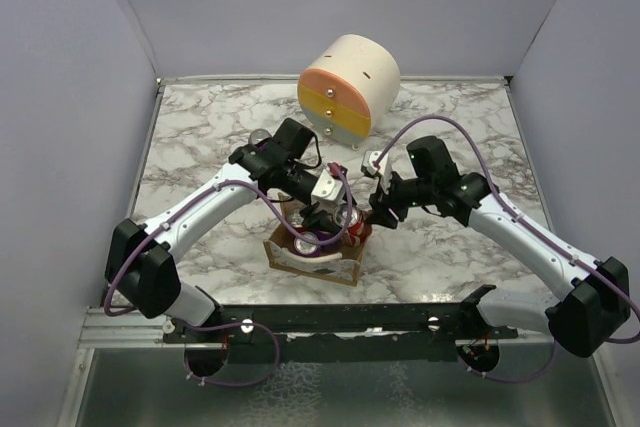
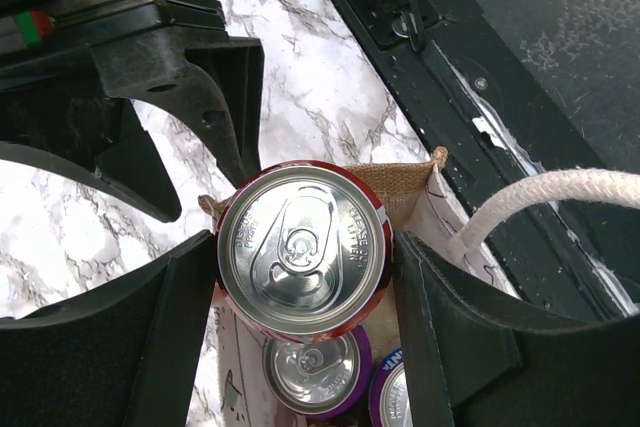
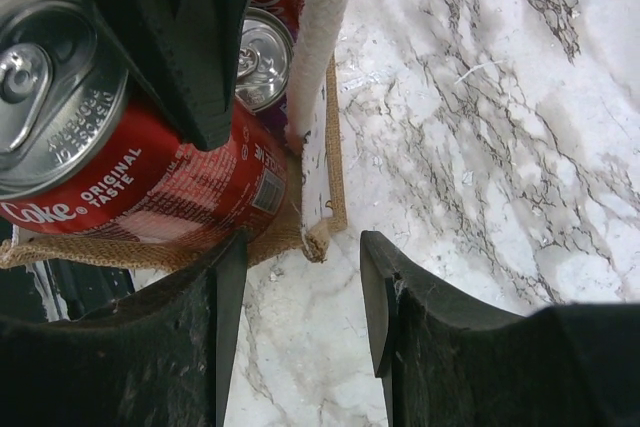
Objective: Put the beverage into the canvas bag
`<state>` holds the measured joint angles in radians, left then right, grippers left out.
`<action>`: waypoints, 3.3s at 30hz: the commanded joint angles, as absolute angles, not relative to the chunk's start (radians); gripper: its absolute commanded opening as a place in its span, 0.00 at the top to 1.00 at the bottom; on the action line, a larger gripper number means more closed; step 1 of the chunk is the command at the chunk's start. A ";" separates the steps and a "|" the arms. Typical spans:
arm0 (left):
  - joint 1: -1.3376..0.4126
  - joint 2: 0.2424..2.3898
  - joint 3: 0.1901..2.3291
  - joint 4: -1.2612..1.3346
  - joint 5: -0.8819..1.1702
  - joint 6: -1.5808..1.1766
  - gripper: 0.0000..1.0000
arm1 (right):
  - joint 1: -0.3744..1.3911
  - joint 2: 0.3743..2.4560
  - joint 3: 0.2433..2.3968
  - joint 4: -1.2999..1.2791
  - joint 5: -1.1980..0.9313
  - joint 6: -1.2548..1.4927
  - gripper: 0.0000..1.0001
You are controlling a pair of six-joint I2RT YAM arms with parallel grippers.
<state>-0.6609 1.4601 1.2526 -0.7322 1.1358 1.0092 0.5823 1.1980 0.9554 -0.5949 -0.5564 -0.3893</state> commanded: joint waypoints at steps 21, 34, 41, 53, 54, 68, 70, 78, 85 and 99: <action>-0.684 1.520 1.282 -0.693 1.047 1.089 1.00 | 0.554 1.171 0.989 -0.626 -0.578 -0.404 0.48; -0.720 1.548 1.276 -0.653 0.932 1.070 1.00 | 0.502 1.121 0.979 -0.620 -0.613 -0.397 0.45; -0.749 1.563 1.267 -0.635 0.885 1.073 1.00 | 0.475 1.093 0.952 -0.609 -0.631 -0.394 0.44; -0.766 1.612 1.260 -0.614 0.820 1.064 0.95 | 0.465 1.067 0.929 -0.599 -0.651 -0.396 0.43; -0.767 1.617 1.259 -0.615 0.821 1.062 0.94 | 0.464 1.065 0.925 -0.597 -0.652 -0.395 0.43; -0.775 1.629 1.208 -0.546 0.768 1.025 0.78 | 0.428 1.012 0.884 -0.588 -0.664 -0.405 0.38; -0.777 1.634 1.206 -0.548 0.767 1.022 0.74 | 0.421 1.011 0.884 -0.589 -0.669 -0.406 0.38; -0.797 1.645 1.183 -0.512 0.704 0.993 0.64 | 0.414 1.004 0.877 -0.588 -0.675 -0.405 0.37; -0.808 1.651 1.186 -0.505 0.676 0.961 0.47 | 0.410 1.011 0.876 -0.589 -0.684 -0.405 0.36; -0.819 1.626 1.209 -0.523 0.643 0.908 0.23 | 0.408 1.010 0.878 -0.594 -0.693 -0.413 0.36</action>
<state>-0.8150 1.6440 1.1885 -0.5640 0.6964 0.9112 0.4149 1.0218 0.8814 -0.6201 -0.6659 -0.3981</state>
